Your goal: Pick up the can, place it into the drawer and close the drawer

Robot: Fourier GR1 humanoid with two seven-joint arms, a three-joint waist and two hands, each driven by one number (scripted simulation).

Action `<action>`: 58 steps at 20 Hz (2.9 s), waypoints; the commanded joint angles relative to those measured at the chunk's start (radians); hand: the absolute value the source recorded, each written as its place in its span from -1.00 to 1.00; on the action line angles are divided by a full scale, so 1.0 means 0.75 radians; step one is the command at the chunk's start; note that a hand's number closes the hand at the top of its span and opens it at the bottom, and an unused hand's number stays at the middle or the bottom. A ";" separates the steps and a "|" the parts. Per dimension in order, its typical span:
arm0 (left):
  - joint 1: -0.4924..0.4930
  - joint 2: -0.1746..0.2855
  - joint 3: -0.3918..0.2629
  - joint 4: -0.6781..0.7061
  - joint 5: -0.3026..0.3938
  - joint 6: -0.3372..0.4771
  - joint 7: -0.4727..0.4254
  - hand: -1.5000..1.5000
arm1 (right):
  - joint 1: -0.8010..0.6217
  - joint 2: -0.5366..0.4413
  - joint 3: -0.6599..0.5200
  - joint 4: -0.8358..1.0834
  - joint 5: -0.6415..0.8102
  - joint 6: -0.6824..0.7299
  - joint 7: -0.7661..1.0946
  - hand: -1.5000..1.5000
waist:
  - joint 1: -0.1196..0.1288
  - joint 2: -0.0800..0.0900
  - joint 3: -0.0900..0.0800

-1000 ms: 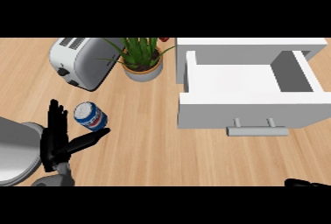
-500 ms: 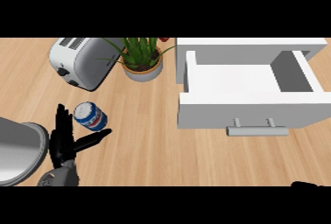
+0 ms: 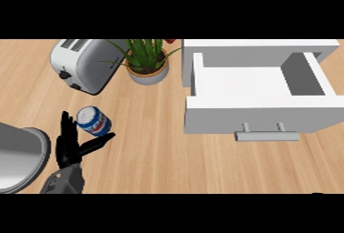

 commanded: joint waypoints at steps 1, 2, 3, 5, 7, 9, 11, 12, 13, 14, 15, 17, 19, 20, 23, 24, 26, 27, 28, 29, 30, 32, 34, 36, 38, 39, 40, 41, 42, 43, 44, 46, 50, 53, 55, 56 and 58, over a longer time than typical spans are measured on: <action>-0.116 0.060 0.039 0.222 0.033 -0.048 -0.095 -1.00 | 0.086 0.062 0.008 -0.006 0.024 0.030 -0.076 -1.00 | -0.005 0.001 0.000; -0.192 0.064 0.077 0.368 0.037 -0.039 -0.170 -1.00 | -0.085 0.007 0.025 0.024 0.034 -0.030 0.029 -1.00 | -0.006 0.004 -0.001; -0.237 0.092 0.084 0.399 0.045 -0.067 -0.175 -1.00 | -0.075 0.008 0.007 0.034 0.011 -0.021 0.019 -1.00 | -0.008 0.004 -0.001; -0.112 0.035 0.029 0.235 0.061 -0.065 -0.155 -1.00 | 0.078 0.059 0.000 0.008 0.016 0.038 -0.064 -1.00 | -0.001 -0.001 0.000; -0.158 0.090 0.032 0.337 0.058 -0.124 -0.188 -1.00 | 0.036 0.069 0.037 -0.023 0.057 0.008 -0.036 -1.00 | -0.001 0.000 0.000; -0.186 0.123 0.023 0.376 0.048 -0.151 -0.180 -1.00 | 0.007 0.036 0.016 -0.013 0.057 0.012 -0.002 -1.00 | -0.002 0.000 0.000; -0.278 0.128 0.013 0.421 0.036 -0.176 -0.155 -1.00 | -0.101 -0.046 -0.058 0.057 -0.026 0.023 0.031 -1.00 | -0.006 0.003 0.000; -0.292 0.136 0.010 0.458 0.031 -0.198 -0.157 -1.00 | -0.033 0.021 -0.047 0.141 0.002 0.046 -0.130 -1.00 | -0.010 0.004 0.000; -0.310 0.134 0.018 0.536 0.023 -0.221 -0.225 -1.00 | -0.017 0.024 0.000 -0.045 0.037 0.000 0.015 -1.00 | -0.019 0.006 -0.002; -0.372 0.194 0.039 0.593 0.030 -0.246 -0.203 -1.00 | -0.054 0.031 0.023 0.046 0.063 0.008 -0.038 -1.00 | -0.020 0.008 -0.002; -0.339 0.127 0.029 0.587 0.030 -0.225 -0.278 -1.00 | -0.058 0.052 0.042 0.003 0.073 -0.024 0.010 -1.00 | -0.013 0.005 -0.001; -0.363 0.137 0.017 0.562 0.044 -0.304 -0.213 1.00 | -0.045 0.051 0.043 -0.016 0.073 -0.016 0.012 -1.00 | -0.012 0.004 -0.001; -0.340 0.163 0.038 0.620 0.055 -0.392 -0.299 1.00 | -0.029 0.052 0.024 0.106 0.088 0.031 -0.132 -1.00 | -0.015 0.008 -0.001; -0.408 0.136 0.042 0.666 0.045 -0.325 -0.307 1.00 | -0.012 0.066 0.055 0.026 0.103 0.015 -0.076 -1.00 | -0.023 0.009 -0.002; -0.365 0.099 0.037 0.632 0.060 -0.338 -0.353 1.00 | -0.019 0.000 -0.065 0.027 0.001 0.031 -0.025 -1.00 | -0.017 0.005 -0.001; -0.482 0.161 0.049 0.663 0.057 -0.304 -0.269 1.00 | -0.093 -0.005 -0.052 0.139 0.040 0.024 -0.091 -1.00 | -0.019 0.008 -0.001; -0.410 0.155 0.019 0.613 0.054 -0.390 -0.308 1.00 | -0.070 0.011 -0.028 -0.011 0.035 -0.013 0.037 -1.00 | -0.010 0.003 -0.001; -0.509 0.163 0.038 0.685 0.046 -0.356 -0.305 1.00 | -0.038 0.048 0.023 -0.029 0.077 -0.002 -0.023 -1.00 | -0.031 0.011 -0.003; -0.517 0.098 0.028 0.643 0.054 -0.330 -0.300 1.00 | -0.005 0.055 0.024 -0.014 0.088 0.014 -0.052 -1.00 | -0.021 0.006 -0.001; -0.495 0.132 0.026 0.629 0.060 -0.365 -0.291 1.00 | -0.067 -0.030 -0.070 0.007 -0.005 0.033 0.022 -1.00 | -0.014 0.004 -0.001; -0.481 0.104 0.007 0.617 0.050 -0.377 -0.312 1.00 | -0.051 0.003 -0.060 0.001 0.009 0.019 -0.016 -1.00 | -0.012 0.003 0.000; -0.552 0.055 -0.030 0.647 0.012 -0.382 -0.297 1.00 | -0.075 0.008 -0.034 0.022 0.050 0.003 -0.017 -1.00 | -0.025 0.008 -0.001; -0.534 0.006 -0.074 0.606 -0.011 -0.378 -0.281 1.00 | -0.061 0.030 0.011 -0.043 0.073 -0.016 0.047 -1.00 | -0.011 0.002 0.000; -0.540 -0.006 -0.084 0.588 -0.011 -0.431 -0.305 1.00 | -0.048 0.002 -0.053 0.024 0.036 0.024 -0.028 -1.00 | -0.011 0.002 0.000; -0.532 -0.014 -0.108 0.528 -0.016 -0.435 -0.282 1.00 | -0.043 -0.010 -0.088 0.063 0.019 0.040 -0.056 -1.00 | -0.004 0.000 0.001; -0.607 -0.090 -0.116 0.555 -0.028 -0.350 -0.261 1.00 | -0.063 0.014 -0.037 -0.036 0.046 -0.010 0.034 -1.00 | -0.012 0.001 0.000; -0.586 -0.064 -0.131 0.466 -0.016 -0.394 -0.192 1.00 | -0.018 0.022 -0.050 -0.047 0.056 0.005 -0.003 -1.00 | 0.002 -0.005 0.001; -0.540 -0.025 -0.143 0.392 -0.003 -0.445 -0.128 1.00 | -0.080 0.028 -0.009 0.021 0.122 -0.018 -0.021 -1.00 | 0.014 -0.006 0.001; -0.655 -0.048 -0.133 0.434 -0.002 -0.388 -0.063 1.00 | -0.073 0.058 0.019 0.033 0.157 -0.035 -0.045 -1.00 | 0.005 -0.003 0.001; -0.564 -0.073 -0.184 0.324 -0.021 -0.387 -0.043 1.00 | -0.057 0.004 -0.074 0.029 0.045 0.007 -0.019 -1.00 | 0.013 -0.007 0.002; -0.669 -0.124 -0.184 0.344 -0.029 -0.294 0.012 1.00 | -0.111 -0.002 -0.035 -0.054 0.080 -0.039 0.078 -1.00 | 0.011 -0.008 0.001; -0.681 -0.127 -0.254 0.258 -0.007 -0.258 0.065 1.00 | -0.122 0.017 -0.036 0.081 0.120 -0.034 -0.034 -1.00 | 0.016 -0.009 0.002; -0.647 -0.103 -0.285 0.021 -0.036 -0.293 0.250 1.00 | 0.001 0.001 -0.098 -0.010 0.051 0.025 -0.034 -1.00 | 0.017 -0.013 0.002; -0.649 -0.129 -0.380 -0.143 0.025 -0.254 0.388 1.00 | -0.028 0.028 -0.061 0.061 0.092 0.016 -0.088 -1.00 | 0.019 -0.012 0.002; -0.719 -0.112 -0.360 -0.256 0.003 -0.247 0.546 1.00 | -0.035 0.029 -0.050 0.025 0.125 -0.004 -0.063 -1.00 | 0.029 -0.014 0.002; -0.828 -0.130 -0.416 -0.215 0.049 -0.123 0.578 1.00 | -0.067 0.032 -0.039 0.026 0.126 -0.024 -0.035 -1.00 | 0.010 -0.012 0.002; -0.794 -0.129 -0.425 -0.215 0.046 -0.147 0.551 1.00 | -0.129 -0.026 -0.091 -0.007 0.045 -0.027 0.068 -1.00 | 0.003 -0.006 0.001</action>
